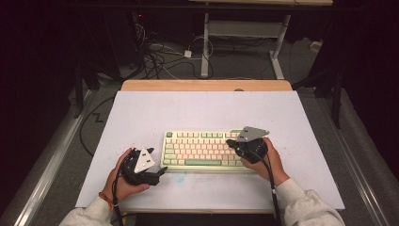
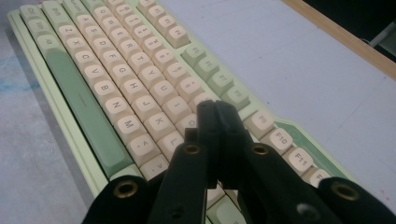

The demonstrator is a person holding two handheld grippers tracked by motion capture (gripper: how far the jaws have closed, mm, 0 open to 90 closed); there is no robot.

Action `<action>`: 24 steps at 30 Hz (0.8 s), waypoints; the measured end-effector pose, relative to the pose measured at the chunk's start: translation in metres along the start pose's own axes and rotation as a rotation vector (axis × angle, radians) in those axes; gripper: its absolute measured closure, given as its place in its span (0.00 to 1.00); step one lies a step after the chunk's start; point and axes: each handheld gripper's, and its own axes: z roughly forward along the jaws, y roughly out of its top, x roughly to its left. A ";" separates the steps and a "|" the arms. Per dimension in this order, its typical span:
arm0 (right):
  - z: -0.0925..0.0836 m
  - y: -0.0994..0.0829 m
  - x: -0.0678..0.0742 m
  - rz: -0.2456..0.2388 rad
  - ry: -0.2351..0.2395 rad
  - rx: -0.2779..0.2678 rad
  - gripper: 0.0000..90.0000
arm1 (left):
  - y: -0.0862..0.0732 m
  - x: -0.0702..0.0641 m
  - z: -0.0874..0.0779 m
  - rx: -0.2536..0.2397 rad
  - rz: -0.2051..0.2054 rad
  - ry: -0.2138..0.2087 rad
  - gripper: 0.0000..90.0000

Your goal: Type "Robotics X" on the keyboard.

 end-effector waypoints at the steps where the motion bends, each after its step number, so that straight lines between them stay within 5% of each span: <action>1: 0.002 0.001 0.001 0.000 0.003 0.002 1.00 | 0.000 0.000 0.000 0.000 0.000 -0.003 0.22; 24: 0.026 0.011 0.005 -0.010 0.033 0.027 1.00 | -0.002 0.001 0.001 -0.005 0.010 -0.021 0.21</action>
